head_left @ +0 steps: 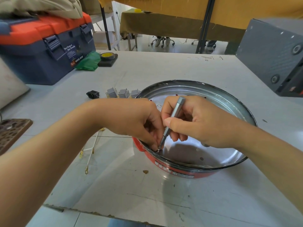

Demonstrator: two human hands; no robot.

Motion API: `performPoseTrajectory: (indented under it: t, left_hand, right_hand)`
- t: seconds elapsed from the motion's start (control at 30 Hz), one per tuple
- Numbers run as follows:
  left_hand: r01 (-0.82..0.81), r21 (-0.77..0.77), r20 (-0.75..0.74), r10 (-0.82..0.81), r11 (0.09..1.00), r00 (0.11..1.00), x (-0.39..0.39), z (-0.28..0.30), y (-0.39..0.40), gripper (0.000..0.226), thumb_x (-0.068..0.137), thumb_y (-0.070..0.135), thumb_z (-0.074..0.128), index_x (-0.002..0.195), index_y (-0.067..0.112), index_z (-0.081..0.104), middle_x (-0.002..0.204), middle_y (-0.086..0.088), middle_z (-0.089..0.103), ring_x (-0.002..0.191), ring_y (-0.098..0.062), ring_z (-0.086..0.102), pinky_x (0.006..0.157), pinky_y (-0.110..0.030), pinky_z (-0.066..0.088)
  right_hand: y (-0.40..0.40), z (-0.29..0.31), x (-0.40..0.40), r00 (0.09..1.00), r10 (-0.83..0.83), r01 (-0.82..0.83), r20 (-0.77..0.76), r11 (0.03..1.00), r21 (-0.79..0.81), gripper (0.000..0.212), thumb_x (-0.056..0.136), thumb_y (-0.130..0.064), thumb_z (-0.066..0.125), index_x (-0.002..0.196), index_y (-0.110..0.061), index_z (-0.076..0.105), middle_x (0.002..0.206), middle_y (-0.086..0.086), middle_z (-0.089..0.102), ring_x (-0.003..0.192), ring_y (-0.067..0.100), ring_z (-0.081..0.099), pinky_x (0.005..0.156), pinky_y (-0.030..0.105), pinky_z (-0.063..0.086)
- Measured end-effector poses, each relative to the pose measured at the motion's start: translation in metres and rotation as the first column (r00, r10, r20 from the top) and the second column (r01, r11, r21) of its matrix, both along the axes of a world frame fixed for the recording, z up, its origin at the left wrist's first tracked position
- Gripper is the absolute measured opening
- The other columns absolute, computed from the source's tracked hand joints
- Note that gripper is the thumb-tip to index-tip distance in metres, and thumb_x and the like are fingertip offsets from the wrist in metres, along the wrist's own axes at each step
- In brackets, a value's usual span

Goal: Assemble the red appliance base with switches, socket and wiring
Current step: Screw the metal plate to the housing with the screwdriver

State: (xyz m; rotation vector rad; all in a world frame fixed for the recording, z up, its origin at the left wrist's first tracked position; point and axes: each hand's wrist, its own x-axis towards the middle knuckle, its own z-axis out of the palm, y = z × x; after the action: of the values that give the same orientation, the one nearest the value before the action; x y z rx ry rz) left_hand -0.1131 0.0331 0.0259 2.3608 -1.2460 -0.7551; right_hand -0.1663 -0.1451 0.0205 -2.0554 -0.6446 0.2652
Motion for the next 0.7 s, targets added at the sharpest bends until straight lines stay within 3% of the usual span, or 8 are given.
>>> performPoseTrajectory:
  t: [0.17,0.3,0.47,0.6,0.7]
  left_hand:
    - [-0.006,0.008,0.006,0.006,1.0,1.0,0.0,0.0,0.0,0.011,0.079,0.021,0.072,0.09,0.019,0.075,0.085,-0.001,0.073,0.077,-0.02,0.067,0.077,-0.047,0.053]
    - [-0.019,0.001,0.024,0.019,1.0,1.0,-0.001,0.0,0.0,0.012,0.077,0.022,0.074,0.088,0.016,0.075,0.082,-0.001,0.073,0.076,-0.02,0.067,0.077,-0.047,0.053]
    - [-0.029,-0.031,0.07,0.031,0.999,0.997,-0.004,0.0,0.001,0.006,0.078,0.02,0.075,0.083,0.017,0.074,0.075,0.004,0.071,0.074,-0.015,0.066,0.077,-0.042,0.052]
    - [-0.045,-0.154,0.127,0.065,0.987,0.99,-0.008,0.003,0.012,0.014,0.084,0.019,0.069,0.097,0.018,0.073,0.1,0.007,0.07,0.095,-0.013,0.064,0.087,-0.034,0.048]
    - [-0.024,-0.177,0.189,0.058,0.984,0.98,-0.013,0.001,0.023,0.025,0.087,0.03,0.064,0.11,0.023,0.07,0.116,0.011,0.064,0.11,-0.009,0.058,0.094,-0.033,0.044]
  right_hand:
    - [0.0,-0.002,0.002,1.0,0.014,-0.014,-0.004,1.0,-0.022,0.015,0.089,-0.008,0.054,0.075,-0.014,0.055,0.056,0.0,0.061,0.051,0.002,0.055,0.05,0.01,0.043]
    - [-0.001,0.005,0.001,0.999,0.04,-0.042,-0.036,0.998,-0.042,0.015,0.09,-0.006,0.056,0.076,-0.012,0.055,0.057,-0.001,0.06,0.051,0.0,0.054,0.041,0.005,0.037]
    - [-0.005,0.021,0.009,0.992,0.124,-0.127,-0.036,0.986,-0.105,0.007,0.085,-0.005,0.066,0.078,-0.005,0.064,0.059,0.001,0.06,0.045,0.002,0.051,0.046,0.01,0.038]
    - [-0.002,0.033,0.014,0.984,0.177,-0.173,0.0,0.96,-0.221,0.003,0.082,-0.008,0.072,0.08,-0.007,0.069,0.061,-0.001,0.065,0.048,0.002,0.057,0.047,0.009,0.041]
    - [0.002,0.039,0.016,0.978,0.203,-0.178,0.049,0.931,-0.318,0.007,0.079,-0.011,0.074,0.08,-0.015,0.069,0.066,-0.007,0.07,0.057,0.003,0.066,0.053,0.01,0.046]
